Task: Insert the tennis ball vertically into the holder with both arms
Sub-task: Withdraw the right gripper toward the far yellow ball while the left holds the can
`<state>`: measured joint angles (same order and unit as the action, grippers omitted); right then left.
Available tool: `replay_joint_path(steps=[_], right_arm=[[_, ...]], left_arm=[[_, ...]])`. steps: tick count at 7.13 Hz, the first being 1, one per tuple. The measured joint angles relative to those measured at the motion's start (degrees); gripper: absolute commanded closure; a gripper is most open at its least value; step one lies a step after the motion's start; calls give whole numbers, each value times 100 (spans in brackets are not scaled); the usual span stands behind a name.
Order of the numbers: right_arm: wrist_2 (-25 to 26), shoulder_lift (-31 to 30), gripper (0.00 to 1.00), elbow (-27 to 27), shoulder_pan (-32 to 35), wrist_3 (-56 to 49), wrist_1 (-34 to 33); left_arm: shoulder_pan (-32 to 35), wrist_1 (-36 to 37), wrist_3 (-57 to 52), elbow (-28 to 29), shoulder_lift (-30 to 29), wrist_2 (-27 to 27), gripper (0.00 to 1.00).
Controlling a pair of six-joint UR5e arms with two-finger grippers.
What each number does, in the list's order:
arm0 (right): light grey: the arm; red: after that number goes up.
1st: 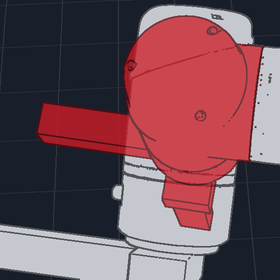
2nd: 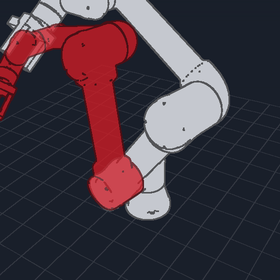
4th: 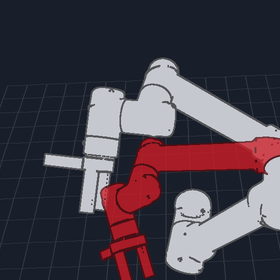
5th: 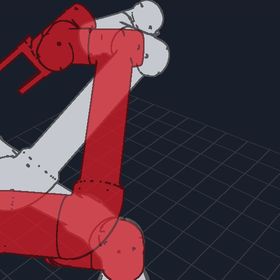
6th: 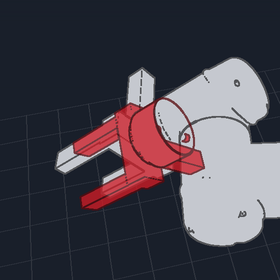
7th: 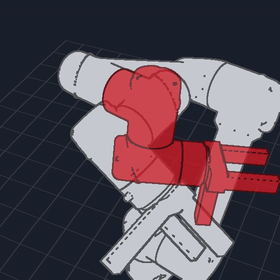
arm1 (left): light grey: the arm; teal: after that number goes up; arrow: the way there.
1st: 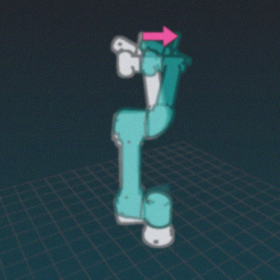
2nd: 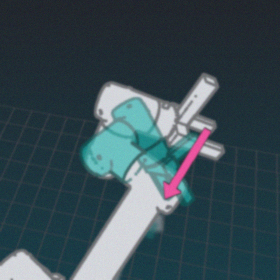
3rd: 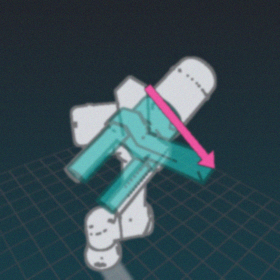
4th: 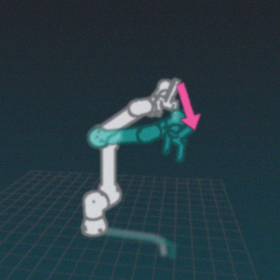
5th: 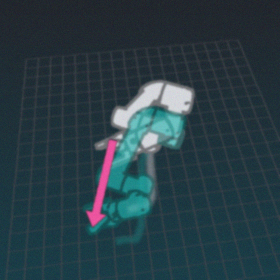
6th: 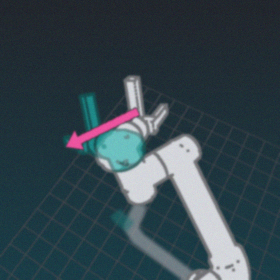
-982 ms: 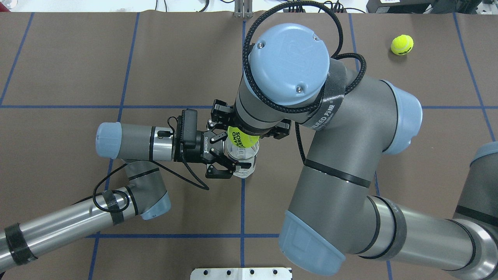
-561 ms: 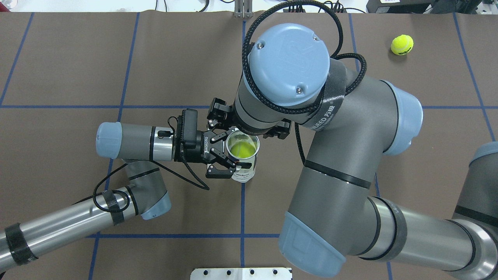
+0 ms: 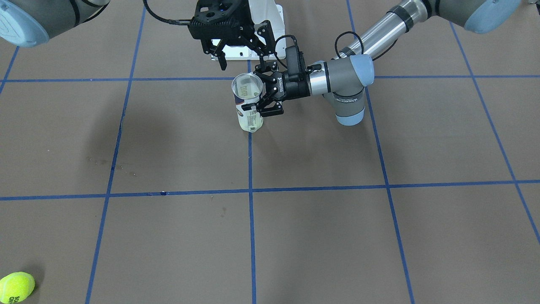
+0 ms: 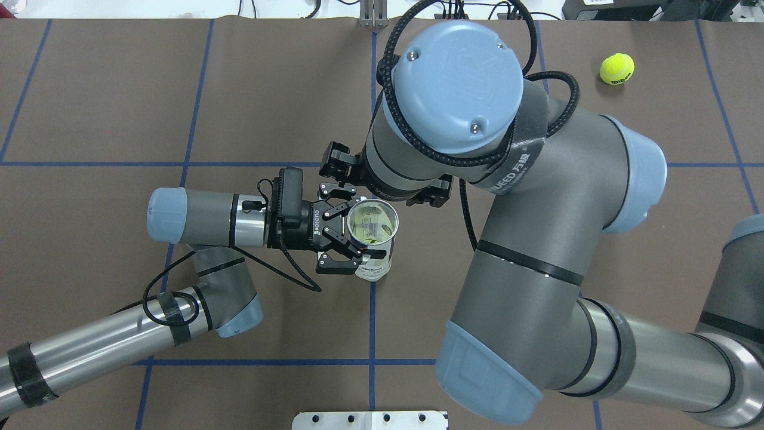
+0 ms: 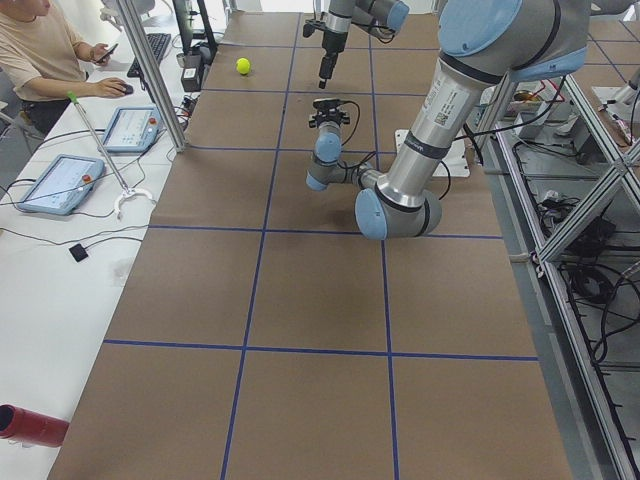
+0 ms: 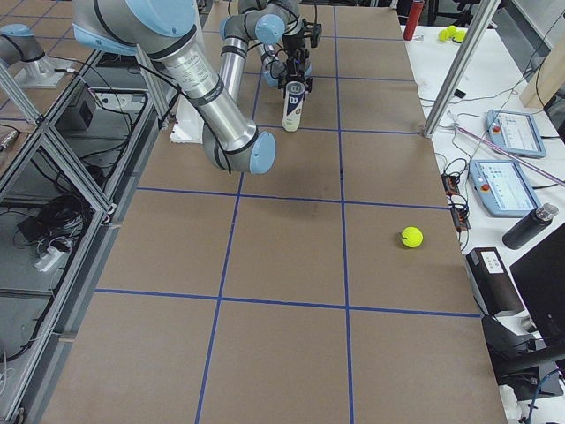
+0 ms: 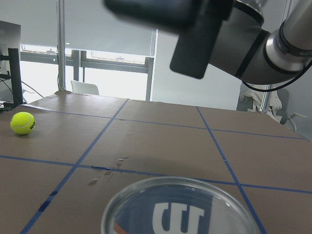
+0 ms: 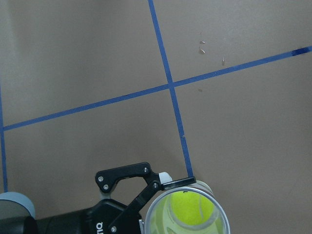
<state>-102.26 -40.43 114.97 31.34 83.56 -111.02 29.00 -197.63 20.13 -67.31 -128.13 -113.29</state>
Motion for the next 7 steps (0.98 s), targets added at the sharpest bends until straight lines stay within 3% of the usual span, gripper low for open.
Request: replay_joint_path(steps=[2, 4, 5, 7], right_arm=[[-510, -305, 0, 86, 753, -919, -131], [-1266, -1093, 0, -54, 1925, -2842, 79], [-1628, -1506, 0, -451, 2519, -3804, 513], [-2287, -2048, 0, -2219, 3448, -5059, 2522]], left_arm=[[0, -5, 0, 1, 6, 0, 17], [0, -17, 0, 1, 13, -2, 18], [0, -22, 0, 0, 17, -6, 18], [0, -48, 6, -1, 30, -8, 18]])
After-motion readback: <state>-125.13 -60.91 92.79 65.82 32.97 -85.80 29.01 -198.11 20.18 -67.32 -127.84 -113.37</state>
